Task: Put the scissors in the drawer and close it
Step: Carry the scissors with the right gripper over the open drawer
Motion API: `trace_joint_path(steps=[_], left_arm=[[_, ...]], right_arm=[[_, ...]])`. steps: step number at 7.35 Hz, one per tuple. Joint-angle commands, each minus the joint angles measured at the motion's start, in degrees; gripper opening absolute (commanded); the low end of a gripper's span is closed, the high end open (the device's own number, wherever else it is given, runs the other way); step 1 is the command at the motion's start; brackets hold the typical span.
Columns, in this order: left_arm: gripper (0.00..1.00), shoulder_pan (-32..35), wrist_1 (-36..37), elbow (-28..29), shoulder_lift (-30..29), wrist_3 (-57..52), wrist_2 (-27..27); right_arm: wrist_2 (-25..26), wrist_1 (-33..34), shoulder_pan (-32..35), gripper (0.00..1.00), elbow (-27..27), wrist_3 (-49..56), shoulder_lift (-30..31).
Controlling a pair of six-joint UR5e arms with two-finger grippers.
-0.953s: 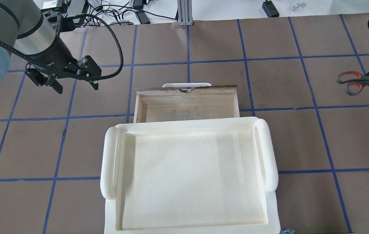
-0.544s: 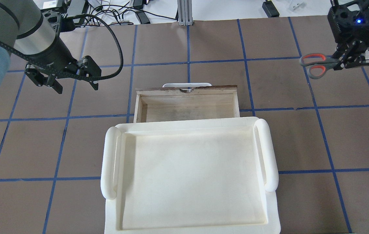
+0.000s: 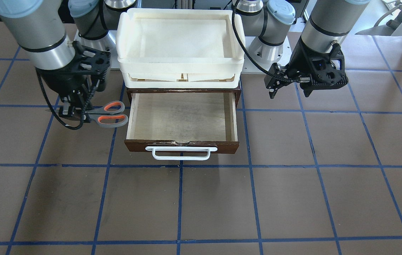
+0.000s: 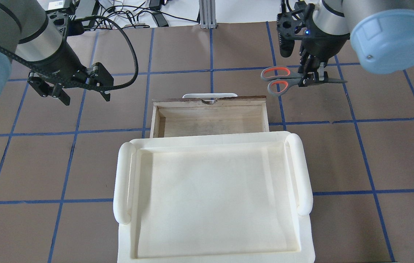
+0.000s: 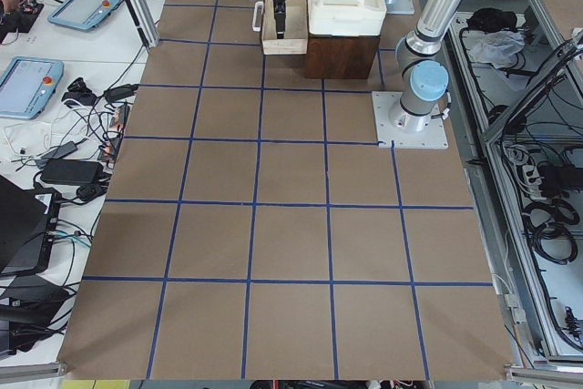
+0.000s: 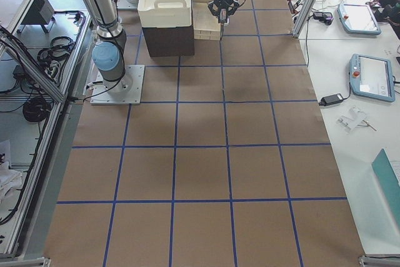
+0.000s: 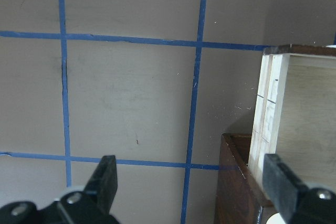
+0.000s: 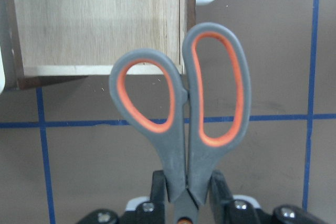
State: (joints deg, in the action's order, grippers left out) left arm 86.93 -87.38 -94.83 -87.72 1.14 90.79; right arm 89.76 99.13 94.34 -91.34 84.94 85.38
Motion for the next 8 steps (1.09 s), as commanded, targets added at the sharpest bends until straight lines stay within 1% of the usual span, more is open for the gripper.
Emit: trace_joint_path(steps=[1, 2, 3, 5, 6, 8], left_arm=[[1.0, 0.0, 0.02, 0.0, 0.01, 0.0, 0.09], [1.0, 0.0, 0.02, 0.0, 0.01, 0.0, 0.09], [1.0, 0.0, 0.02, 0.0, -0.08, 0.0, 0.01], [1.0, -0.09, 0.02, 0.09, 0.01, 0.0, 0.01], [1.0, -0.09, 0.19, 0.0, -0.17, 0.0, -0.08], [1.0, -0.09, 0.28, 0.0, -0.17, 0.0, 0.0]], right_arm=[[-0.2, 0.28, 9.68, 0.01, 0.98, -8.09, -2.66], [-0.11, 0.19, 14.08, 0.01, 1.33, -11.69, -4.33], [-0.11, 0.63, 16.82, 0.01, 1.6, -12.51, -6.34], [-1.16, 1.77, 19.64, 0.01, 1.51, -14.63, -8.9], [-1.17, 3.95, 20.35, 0.01, 1.51, -15.06, -10.13], [-2.48, 4.32, 20.45, 0.01, 1.51, -15.86, -10.93]])
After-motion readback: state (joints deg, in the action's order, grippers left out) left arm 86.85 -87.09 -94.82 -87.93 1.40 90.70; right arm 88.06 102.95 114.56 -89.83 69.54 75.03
